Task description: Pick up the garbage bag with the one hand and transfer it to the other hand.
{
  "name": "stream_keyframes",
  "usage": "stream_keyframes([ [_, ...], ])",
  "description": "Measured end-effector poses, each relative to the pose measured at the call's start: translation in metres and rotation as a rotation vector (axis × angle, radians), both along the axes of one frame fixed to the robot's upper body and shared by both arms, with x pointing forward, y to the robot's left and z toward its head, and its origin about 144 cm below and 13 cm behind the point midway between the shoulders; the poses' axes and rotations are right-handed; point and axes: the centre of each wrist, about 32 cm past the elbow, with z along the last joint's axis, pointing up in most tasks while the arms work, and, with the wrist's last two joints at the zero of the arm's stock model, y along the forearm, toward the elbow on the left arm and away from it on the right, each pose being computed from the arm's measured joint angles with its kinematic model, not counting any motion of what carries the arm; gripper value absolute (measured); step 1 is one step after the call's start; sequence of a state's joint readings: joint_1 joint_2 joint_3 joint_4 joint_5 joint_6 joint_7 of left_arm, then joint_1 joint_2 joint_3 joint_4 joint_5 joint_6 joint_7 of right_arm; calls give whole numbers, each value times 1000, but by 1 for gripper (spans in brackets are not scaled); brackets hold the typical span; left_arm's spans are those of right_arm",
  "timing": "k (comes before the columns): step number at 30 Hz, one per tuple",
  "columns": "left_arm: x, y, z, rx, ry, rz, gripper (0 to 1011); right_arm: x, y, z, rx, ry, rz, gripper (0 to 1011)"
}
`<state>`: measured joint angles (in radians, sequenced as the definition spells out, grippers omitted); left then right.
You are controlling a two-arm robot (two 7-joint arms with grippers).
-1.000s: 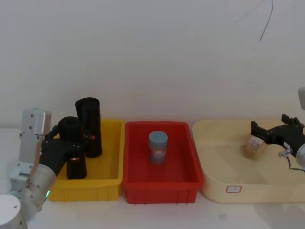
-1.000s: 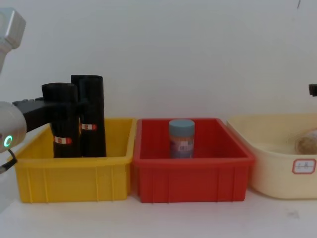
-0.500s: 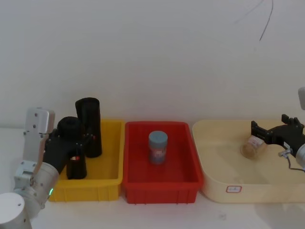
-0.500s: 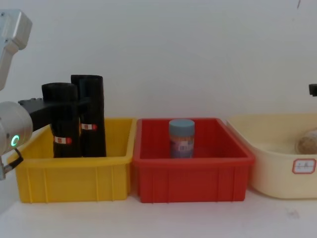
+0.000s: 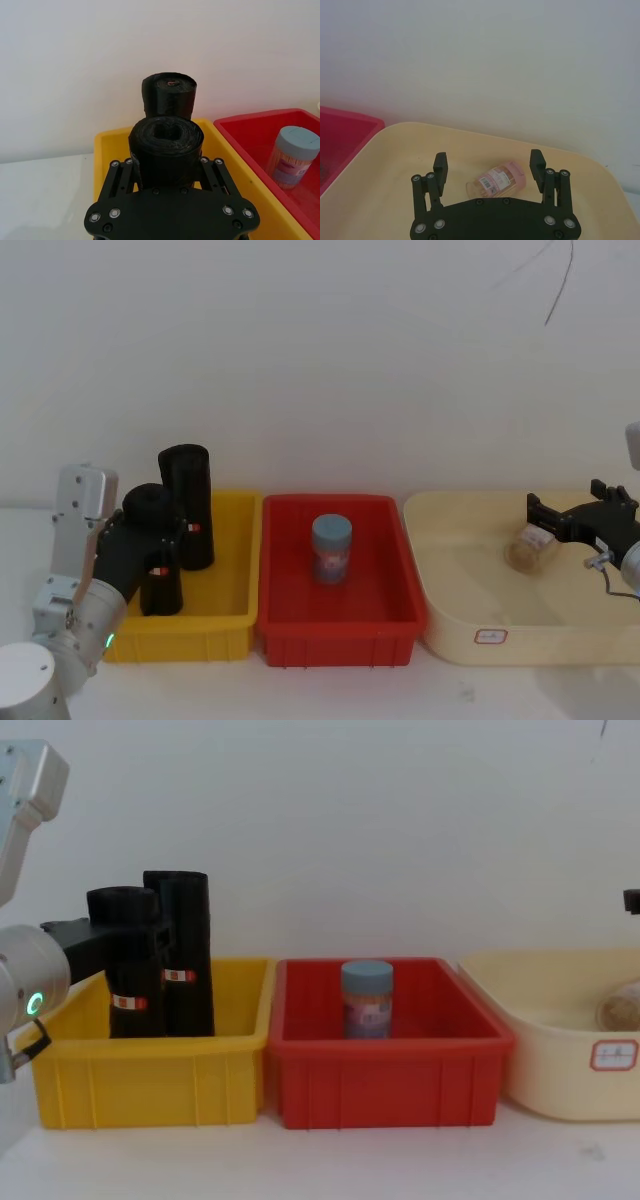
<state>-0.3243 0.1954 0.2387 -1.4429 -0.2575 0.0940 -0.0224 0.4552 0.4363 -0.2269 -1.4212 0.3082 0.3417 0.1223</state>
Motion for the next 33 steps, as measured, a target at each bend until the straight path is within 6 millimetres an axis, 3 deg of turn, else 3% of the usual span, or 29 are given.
stream_keyframes([
  [26,1,0,1,-11,-6,-5,496,0,0,0,0,0,0,1001],
  [33,2,2,14,-74,-37,-18,496,0,0,0,0,0,0,1001],
])
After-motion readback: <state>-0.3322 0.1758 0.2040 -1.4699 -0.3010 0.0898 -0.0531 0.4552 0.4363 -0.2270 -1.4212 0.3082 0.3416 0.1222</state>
